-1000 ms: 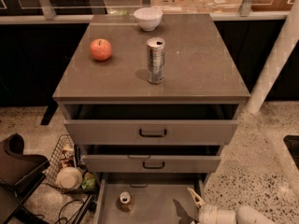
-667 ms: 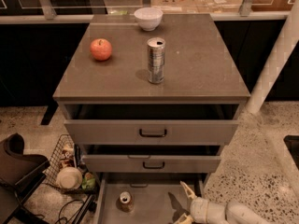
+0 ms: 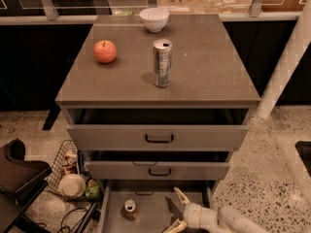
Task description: Pick orange can from bottom drawer and place on counter
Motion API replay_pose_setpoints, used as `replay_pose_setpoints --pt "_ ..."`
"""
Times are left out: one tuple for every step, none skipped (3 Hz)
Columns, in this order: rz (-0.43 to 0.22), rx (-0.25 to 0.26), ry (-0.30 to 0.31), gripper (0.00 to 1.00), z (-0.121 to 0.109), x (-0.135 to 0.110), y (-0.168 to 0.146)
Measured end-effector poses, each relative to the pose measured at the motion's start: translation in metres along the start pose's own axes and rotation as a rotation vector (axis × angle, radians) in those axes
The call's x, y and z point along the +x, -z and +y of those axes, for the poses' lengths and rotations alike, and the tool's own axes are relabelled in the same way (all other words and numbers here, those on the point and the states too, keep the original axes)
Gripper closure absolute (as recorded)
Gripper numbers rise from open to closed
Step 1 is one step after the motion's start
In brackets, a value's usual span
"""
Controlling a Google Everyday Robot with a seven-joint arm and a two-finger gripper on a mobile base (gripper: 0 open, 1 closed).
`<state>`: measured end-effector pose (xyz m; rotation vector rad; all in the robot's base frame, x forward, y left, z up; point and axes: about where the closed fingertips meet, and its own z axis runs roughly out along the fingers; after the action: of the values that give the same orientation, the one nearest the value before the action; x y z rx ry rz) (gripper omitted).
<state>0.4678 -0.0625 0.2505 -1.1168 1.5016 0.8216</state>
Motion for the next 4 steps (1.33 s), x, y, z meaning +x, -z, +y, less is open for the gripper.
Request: replay_pose_setpoints --pt "0.001 -0.048 0.014 0.0 0.005 -0.001 -0.044" --pt "0.005 -0.07 0.02 0.0 0.008 -0.008 -0.068" --pt "0.001 -0.12 -0.008 0.0 0.016 -0.014 -0.113" --pt "0.001 -0.121 -0.008 0.0 0.016 -0.014 -0.113"
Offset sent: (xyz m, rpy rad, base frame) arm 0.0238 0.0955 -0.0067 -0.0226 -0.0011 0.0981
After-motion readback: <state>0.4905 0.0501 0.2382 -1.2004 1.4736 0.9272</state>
